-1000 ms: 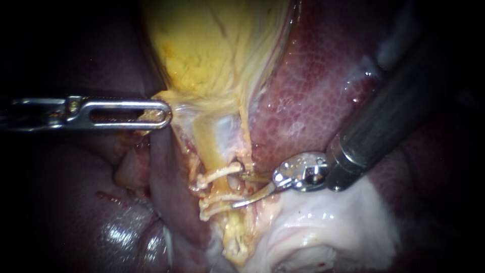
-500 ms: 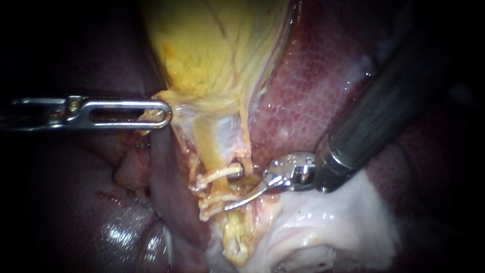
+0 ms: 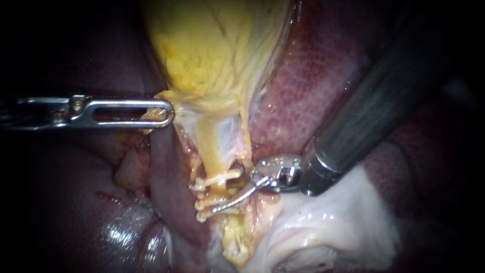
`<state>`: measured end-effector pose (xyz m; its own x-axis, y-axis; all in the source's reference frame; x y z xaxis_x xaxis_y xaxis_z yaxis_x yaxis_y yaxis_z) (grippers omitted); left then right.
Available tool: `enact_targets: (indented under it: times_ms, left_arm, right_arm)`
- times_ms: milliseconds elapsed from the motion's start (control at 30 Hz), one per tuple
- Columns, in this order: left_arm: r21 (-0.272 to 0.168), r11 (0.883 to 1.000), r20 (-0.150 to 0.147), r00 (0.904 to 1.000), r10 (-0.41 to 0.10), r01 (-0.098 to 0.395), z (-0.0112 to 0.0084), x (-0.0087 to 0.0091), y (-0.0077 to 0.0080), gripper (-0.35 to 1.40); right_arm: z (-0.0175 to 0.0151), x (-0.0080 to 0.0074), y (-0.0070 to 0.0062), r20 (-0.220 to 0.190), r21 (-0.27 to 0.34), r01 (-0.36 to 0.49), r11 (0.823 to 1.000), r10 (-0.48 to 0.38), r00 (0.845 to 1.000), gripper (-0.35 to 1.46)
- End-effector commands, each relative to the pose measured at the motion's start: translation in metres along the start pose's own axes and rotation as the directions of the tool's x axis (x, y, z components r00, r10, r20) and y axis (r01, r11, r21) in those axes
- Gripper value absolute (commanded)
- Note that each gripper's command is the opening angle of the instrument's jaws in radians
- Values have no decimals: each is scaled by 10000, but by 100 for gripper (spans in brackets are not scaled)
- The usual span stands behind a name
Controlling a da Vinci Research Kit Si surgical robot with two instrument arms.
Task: Go to the cutting position left tube
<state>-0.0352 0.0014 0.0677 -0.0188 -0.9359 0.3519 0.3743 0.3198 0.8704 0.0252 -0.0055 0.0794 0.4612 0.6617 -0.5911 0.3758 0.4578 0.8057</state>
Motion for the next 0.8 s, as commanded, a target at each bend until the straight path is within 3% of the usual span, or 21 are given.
enact_targets:
  times_ms: [33,233,800]
  left_arm:
    - [0,10000,-3,10000,-10,10,0,0,2,-35]
    - [-16,10000,10,10000,-6,6,5,-1,8,-35]
    - [-45,10000,32,10000,-9,9,12,-1,8,-35]
  right_arm:
    - [2,2,1,-55,82,6,10000,-6,10000,108]
    - [13,7,7,-154,264,10,9997,-6,9999,108]
    - [33,9,18,-327,420,-26,9991,39,9995,108]
